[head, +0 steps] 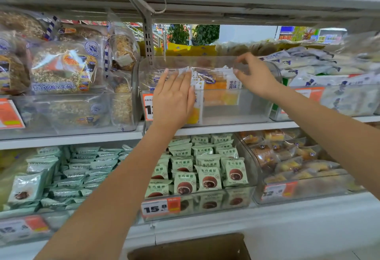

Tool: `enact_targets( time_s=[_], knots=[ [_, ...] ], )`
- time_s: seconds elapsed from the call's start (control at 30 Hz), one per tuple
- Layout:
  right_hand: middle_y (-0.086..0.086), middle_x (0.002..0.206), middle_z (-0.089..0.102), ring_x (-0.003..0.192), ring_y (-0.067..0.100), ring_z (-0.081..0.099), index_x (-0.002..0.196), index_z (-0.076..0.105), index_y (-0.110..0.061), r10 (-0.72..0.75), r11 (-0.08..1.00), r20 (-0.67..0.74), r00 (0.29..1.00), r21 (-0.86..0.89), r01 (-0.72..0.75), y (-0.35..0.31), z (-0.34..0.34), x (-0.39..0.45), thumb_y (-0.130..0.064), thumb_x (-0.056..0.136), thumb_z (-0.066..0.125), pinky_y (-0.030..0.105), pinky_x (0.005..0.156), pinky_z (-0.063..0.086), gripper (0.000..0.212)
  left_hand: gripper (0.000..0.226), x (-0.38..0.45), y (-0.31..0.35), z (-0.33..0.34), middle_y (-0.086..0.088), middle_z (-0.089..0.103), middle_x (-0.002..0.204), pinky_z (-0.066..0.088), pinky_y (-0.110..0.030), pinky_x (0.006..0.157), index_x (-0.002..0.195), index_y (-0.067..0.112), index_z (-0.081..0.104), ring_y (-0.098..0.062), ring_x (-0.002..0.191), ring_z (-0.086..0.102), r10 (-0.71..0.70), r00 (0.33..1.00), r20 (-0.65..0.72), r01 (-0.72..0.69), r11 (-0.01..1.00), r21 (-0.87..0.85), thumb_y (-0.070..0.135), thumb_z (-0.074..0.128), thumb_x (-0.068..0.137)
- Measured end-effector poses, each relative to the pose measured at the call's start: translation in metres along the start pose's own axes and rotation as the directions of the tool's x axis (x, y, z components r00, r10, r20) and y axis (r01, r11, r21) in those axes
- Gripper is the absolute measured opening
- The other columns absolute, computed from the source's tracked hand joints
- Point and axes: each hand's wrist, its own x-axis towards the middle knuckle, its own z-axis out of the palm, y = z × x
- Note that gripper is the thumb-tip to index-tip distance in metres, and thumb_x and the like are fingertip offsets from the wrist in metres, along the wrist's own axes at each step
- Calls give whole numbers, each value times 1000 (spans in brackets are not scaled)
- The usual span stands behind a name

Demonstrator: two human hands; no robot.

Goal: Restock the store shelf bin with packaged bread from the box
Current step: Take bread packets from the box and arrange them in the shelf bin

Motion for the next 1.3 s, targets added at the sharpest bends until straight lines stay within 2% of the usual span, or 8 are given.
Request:
enact_targets(
  time_s=[0.23, 0.47, 0.63, 0.8, 0.9, 1.03, 1.2, 1.3],
  knots=[
    [16, 126, 54, 117, 32, 50, 121, 51, -6, -173, 980, -155, 973, -127, 154, 3, 15, -84, -11, 95, 44, 39, 98, 37, 27, 53, -66, 25, -35, -16, 26, 154, 10, -41, 120, 147, 0, 28, -28, 144, 21, 72, 974, 215, -32, 982, -185, 25, 27, 100],
    [13, 138, 50, 122, 31, 51, 130, 51, -12, -216, 965, 137, 967, -121, 232, 13, 110, -260, -13, 92, 45, 45, 103, 36, 39, 46, -225, 74, -56, -18, 49, 139, 33, -45, 110, 135, 0, 49, -31, 132, 43, 245, 833, 497, -71, 937, -343, 19, 36, 95],
    [0, 118, 62, 110, 22, 57, 121, 53, -23, 124, 992, 543, 831, -94, -86, 24, 175, -381, -23, 96, 47, 35, 88, 43, 26, 48, -343, 100, -91, -5, 37, 149, 21, -35, 115, 142, 13, 40, -21, 140, 28, 128, 359, 925, 224, 950, -219, 16, 43, 94],
    [8, 124, 58, 107, 24, 57, 129, 46, -19, 308, 933, 893, 329, -217, -285, 29, 229, -455, -27, 94, 52, 38, 87, 50, 37, 32, -437, 106, -126, -9, 49, 132, 42, -38, 95, 124, 12, 52, -27, 124, 40, -4, 0, 1000, 369, 929, 4, 20, 47, 93],
    [13, 138, 47, 119, 29, 50, 140, 33, -14, 350, 916, 927, 134, -309, -257, 28, 256, -487, -31, 88, 62, 39, 93, 47, 62, 27, -457, 109, -135, -15, 48, 130, 41, -42, 96, 119, 11, 53, -32, 121, 41, 14, -202, 979, 411, 909, 72, 17, 44, 94],
    [14, 149, 30, 131, 37, 38, 148, 15, -20, 452, 866, 888, 84, -414, -280, 36, 278, -508, -38, 85, 62, 50, 103, 39, 81, 30, -467, 107, -137, -16, 53, 123, 45, -41, 89, 120, 11, 55, -33, 115, 46, 52, -203, 978, 444, 895, 44, 13, 44, 92],
    [14, 148, 25, 126, 39, 42, 147, 11, -23, 537, 821, 821, 192, -458, -341, 49, 287, -501, -28, 93, 49, 48, 97, 43, 66, 28, -475, 100, -138, -15, 54, 123, 45, -37, 86, 119, 10, 56, -33, 112, 50, 15, -230, 973, 446, 890, 92, 13, 43, 94],
    [14, 144, 34, 123, 36, 45, 147, 14, -20, 553, 794, 822, 135, -471, -385, 59, 288, -502, -31, 91, 54, 47, 96, 45, 70, 27, -480, 103, -142, -17, 54, 121, 46, -36, 83, 119, 10, 54, -35, 108, 53, -6, -266, 964, 483, 864, 139, 17, 43, 95]
  ],
)
